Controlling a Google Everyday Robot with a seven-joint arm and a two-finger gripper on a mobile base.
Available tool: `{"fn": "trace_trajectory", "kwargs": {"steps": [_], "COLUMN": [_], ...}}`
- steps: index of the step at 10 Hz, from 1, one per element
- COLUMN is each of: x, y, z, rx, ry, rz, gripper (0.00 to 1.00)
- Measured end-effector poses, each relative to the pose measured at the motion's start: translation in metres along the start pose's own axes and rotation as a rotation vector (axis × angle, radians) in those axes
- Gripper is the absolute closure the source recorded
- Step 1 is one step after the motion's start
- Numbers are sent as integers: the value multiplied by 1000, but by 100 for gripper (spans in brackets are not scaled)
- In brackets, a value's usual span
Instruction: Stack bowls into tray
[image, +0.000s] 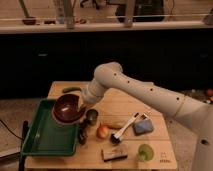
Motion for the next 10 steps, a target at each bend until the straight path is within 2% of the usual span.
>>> {"fn": "trace_trajectory", "kwargs": {"steps": [3, 7, 10], "x": [8, 18, 27], "y": [-17, -30, -37], "z": [21, 54, 76], "rx": [12, 33, 60], "ry": [-45, -115, -134], "rz": [-85, -134, -153], "gripper": [97, 97, 97]}}
